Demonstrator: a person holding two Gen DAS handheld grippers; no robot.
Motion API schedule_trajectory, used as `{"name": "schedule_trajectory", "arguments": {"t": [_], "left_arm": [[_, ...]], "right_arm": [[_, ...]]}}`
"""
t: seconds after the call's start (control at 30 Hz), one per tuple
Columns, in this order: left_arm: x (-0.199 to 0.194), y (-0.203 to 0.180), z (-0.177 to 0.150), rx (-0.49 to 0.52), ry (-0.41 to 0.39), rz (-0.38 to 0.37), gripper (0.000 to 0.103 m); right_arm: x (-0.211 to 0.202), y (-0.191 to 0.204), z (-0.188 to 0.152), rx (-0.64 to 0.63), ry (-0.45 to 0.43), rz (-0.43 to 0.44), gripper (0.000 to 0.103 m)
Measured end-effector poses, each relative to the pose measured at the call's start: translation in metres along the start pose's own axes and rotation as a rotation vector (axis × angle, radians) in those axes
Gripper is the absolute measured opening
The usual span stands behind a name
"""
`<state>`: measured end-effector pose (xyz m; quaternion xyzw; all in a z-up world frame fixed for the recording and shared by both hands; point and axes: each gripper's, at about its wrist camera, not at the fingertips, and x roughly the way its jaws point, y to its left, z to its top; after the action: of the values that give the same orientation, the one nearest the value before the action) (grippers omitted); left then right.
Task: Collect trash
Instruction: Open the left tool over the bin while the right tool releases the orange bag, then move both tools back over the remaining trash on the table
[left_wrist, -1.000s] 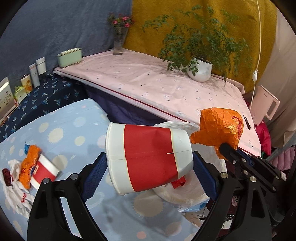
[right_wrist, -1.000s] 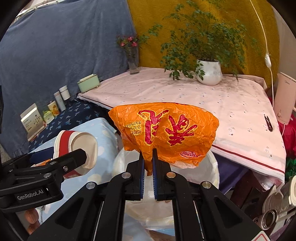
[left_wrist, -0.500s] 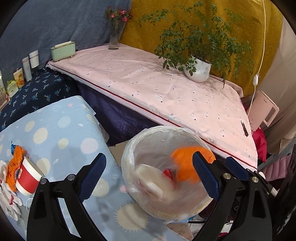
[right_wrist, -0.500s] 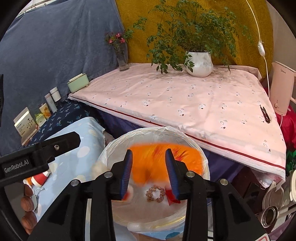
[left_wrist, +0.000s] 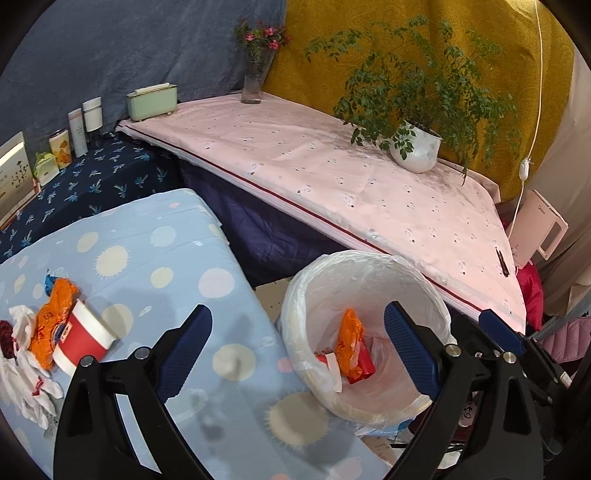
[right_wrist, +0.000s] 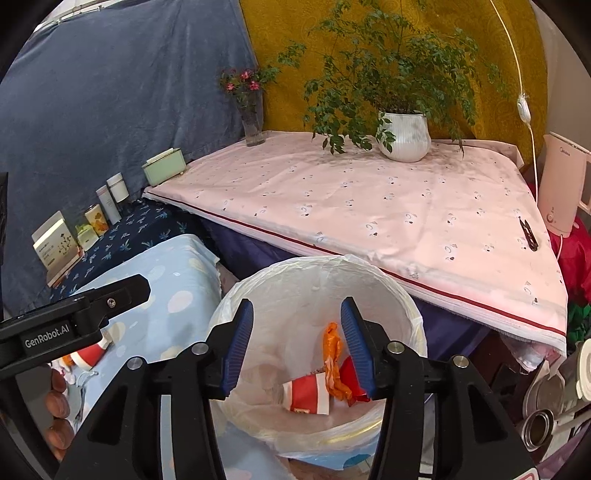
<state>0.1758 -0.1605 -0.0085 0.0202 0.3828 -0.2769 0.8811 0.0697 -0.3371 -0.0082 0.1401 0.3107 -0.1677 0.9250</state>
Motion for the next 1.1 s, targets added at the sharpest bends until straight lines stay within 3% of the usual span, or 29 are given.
{"name": "schedule_trajectory", "arguments": {"t": [0.27,0.6,1.1], "left_arm": [[-0.021,0.035,-0.013,-0.045,-0.009,0.064,0.09],[-0.052,0.099,-0.04,-0.116,-0.013,0.176,0.09],[-0.1,0.21,-0.089,-0.236,-0.005,0.365,0.09]], "right_arm": [[-0.01,0.033,-0.005,-0.039,-0.005,0.041,0.055],[-0.018,0.091,-0.02,-0.11,0.019,0.123,0.055],[-0.022,0.202,-0.072,-0.255,0.107,0.263,0.055]]}}
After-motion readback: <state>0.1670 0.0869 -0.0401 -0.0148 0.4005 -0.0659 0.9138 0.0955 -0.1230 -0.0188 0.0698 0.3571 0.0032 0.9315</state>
